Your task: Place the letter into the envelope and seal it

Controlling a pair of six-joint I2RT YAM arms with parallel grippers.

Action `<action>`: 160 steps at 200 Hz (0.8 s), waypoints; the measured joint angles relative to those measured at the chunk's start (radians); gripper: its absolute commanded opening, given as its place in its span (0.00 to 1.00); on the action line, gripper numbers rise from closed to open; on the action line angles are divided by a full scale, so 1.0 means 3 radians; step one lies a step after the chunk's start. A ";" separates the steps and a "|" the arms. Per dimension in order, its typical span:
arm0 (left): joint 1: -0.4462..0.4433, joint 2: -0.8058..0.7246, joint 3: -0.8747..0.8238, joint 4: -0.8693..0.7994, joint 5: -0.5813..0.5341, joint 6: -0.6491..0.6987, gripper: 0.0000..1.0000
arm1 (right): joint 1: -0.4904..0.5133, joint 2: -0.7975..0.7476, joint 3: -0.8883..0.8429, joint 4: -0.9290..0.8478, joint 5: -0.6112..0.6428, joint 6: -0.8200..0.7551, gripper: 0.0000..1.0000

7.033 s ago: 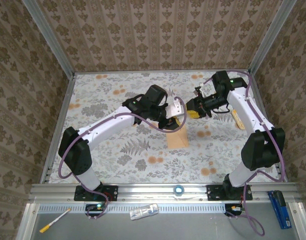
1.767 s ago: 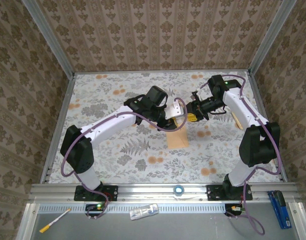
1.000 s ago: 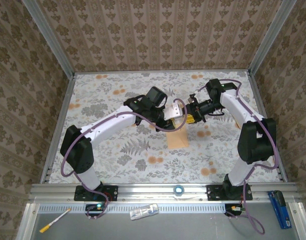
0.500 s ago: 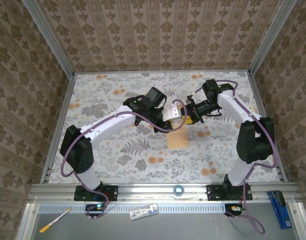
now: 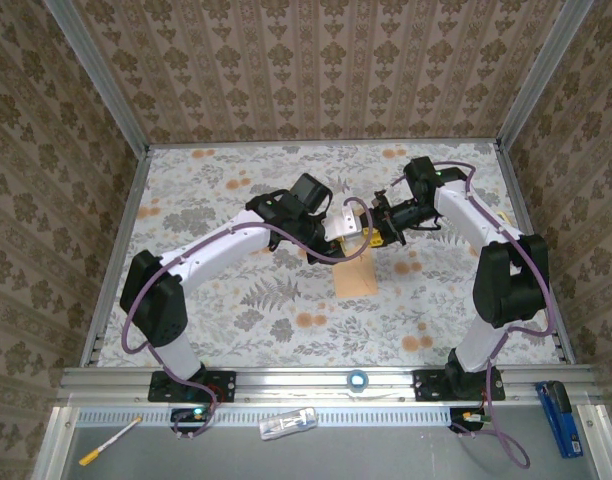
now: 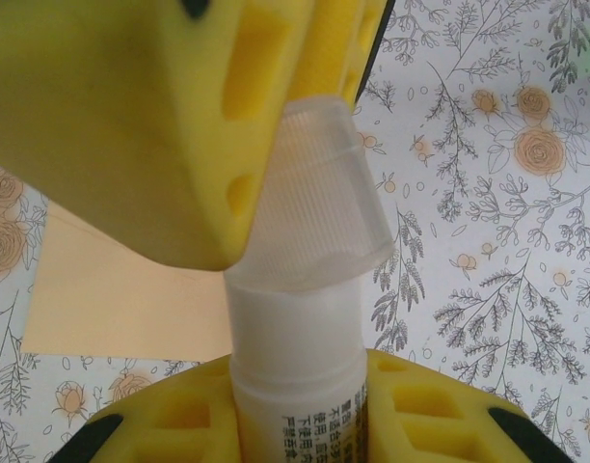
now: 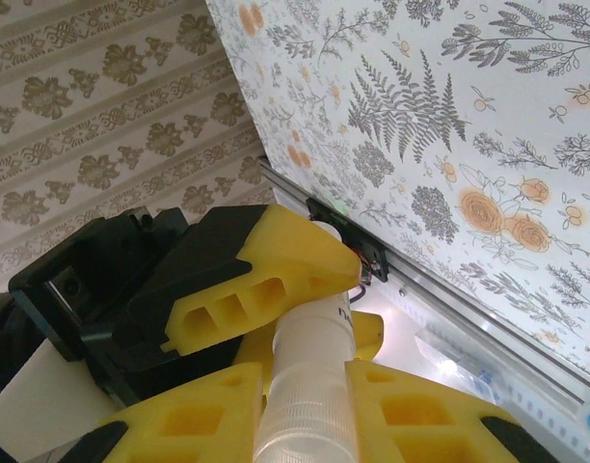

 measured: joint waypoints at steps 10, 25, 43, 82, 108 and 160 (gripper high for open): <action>0.0001 0.0000 0.0000 -0.0003 -0.0008 0.0000 0.00 | 0.0008 0.0000 0.0000 0.0005 0.0028 0.0014 0.25; 0.0001 0.0000 0.0000 -0.0018 -0.0009 0.0000 0.00 | 0.0020 0.0000 0.0003 -0.0008 0.0070 0.0009 0.25; 0.0001 0.0001 0.0000 -0.0047 -0.0009 0.0000 0.00 | 0.0042 0.0000 0.0003 -0.0008 0.0112 0.0003 0.25; 0.0001 0.0001 0.0000 -0.0140 -0.0045 0.0000 0.00 | 0.0113 -0.0014 -0.0036 0.0120 0.0170 0.0112 0.25; 0.0003 0.0001 -0.0001 -0.0217 -0.0072 0.0000 0.00 | 0.0145 -0.0100 -0.0248 0.0454 0.0135 0.0388 0.25; 0.0011 0.0001 -0.0001 -0.0224 -0.0146 -0.0003 0.00 | 0.0155 -0.0132 -0.0340 0.0713 0.0112 0.0609 0.24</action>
